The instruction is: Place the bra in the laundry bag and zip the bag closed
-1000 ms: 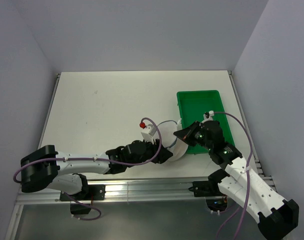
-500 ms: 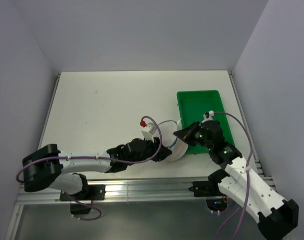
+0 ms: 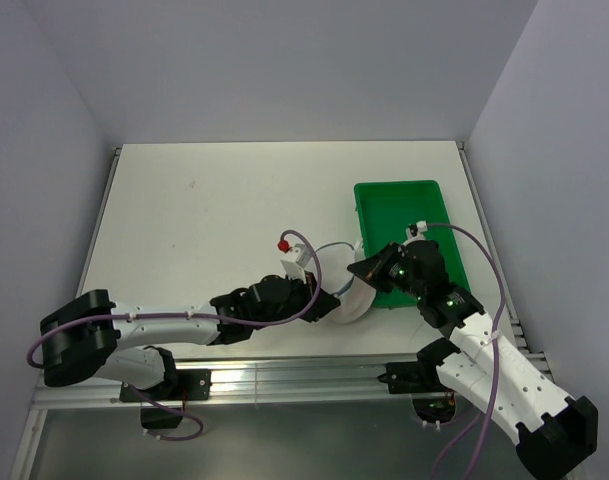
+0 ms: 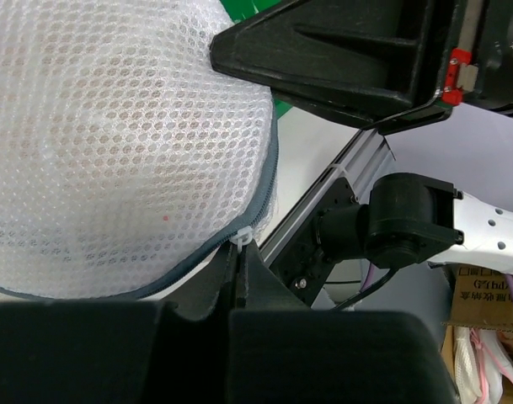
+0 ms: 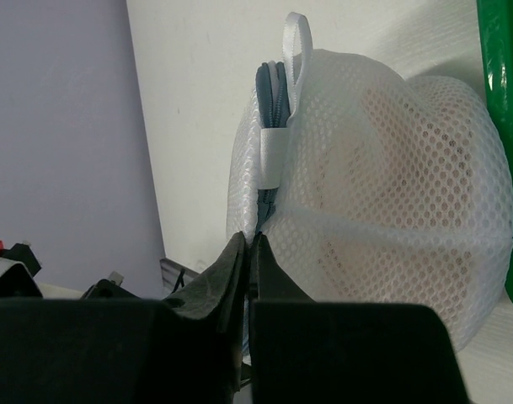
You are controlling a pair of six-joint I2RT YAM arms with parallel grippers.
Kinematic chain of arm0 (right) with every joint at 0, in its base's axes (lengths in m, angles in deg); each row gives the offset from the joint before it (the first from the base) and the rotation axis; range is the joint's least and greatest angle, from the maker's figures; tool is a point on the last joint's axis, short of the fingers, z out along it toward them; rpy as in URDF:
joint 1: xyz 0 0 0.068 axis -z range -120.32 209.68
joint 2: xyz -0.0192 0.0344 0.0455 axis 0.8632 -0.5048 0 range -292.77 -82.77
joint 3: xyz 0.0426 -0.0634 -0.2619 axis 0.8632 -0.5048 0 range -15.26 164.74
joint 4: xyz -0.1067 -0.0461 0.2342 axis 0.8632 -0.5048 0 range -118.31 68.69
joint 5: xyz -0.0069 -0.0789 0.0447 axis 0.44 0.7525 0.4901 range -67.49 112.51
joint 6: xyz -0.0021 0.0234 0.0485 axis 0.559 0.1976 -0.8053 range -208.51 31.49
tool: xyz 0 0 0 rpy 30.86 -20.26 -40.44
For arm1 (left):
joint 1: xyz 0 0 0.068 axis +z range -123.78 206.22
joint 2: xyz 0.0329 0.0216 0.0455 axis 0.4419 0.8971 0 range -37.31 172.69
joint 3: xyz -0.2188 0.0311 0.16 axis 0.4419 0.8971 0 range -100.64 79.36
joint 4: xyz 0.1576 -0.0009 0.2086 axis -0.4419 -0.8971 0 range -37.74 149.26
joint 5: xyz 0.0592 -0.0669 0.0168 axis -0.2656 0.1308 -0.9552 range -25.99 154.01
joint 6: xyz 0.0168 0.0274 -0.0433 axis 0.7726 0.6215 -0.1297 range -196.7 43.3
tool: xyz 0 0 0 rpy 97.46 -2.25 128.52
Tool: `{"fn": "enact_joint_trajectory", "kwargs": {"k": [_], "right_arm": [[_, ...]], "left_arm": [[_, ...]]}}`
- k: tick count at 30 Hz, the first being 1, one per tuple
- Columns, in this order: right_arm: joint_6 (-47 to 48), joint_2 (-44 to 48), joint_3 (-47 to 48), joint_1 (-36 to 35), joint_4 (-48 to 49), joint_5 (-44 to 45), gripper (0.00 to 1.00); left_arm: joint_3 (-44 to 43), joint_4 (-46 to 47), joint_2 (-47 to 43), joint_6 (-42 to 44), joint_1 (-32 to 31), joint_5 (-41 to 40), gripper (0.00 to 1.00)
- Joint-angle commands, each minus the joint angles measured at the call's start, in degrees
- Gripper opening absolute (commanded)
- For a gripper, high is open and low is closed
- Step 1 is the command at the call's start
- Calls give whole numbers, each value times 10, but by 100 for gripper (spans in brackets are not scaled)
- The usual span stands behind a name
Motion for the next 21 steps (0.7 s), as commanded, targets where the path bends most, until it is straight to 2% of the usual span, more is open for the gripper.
{"fn": "enact_joint_trajectory", "kwargs": {"k": [1,6,12,21], "right_arm": [[24,-5,28,-3,-13,13,0],[62,-41,56,-1,-24,23,0],[120,-122,110,11,-15,-16,0],[161,-244,194,45,19,-78,0]], "left_arm": [[-1,-1,-41,7,3,-5,0],[2,-55,-72,16,3,-21,0],[35,-104,-118,8,4,-39,0],[88,-208,-250,-9,11,-80,0]]}}
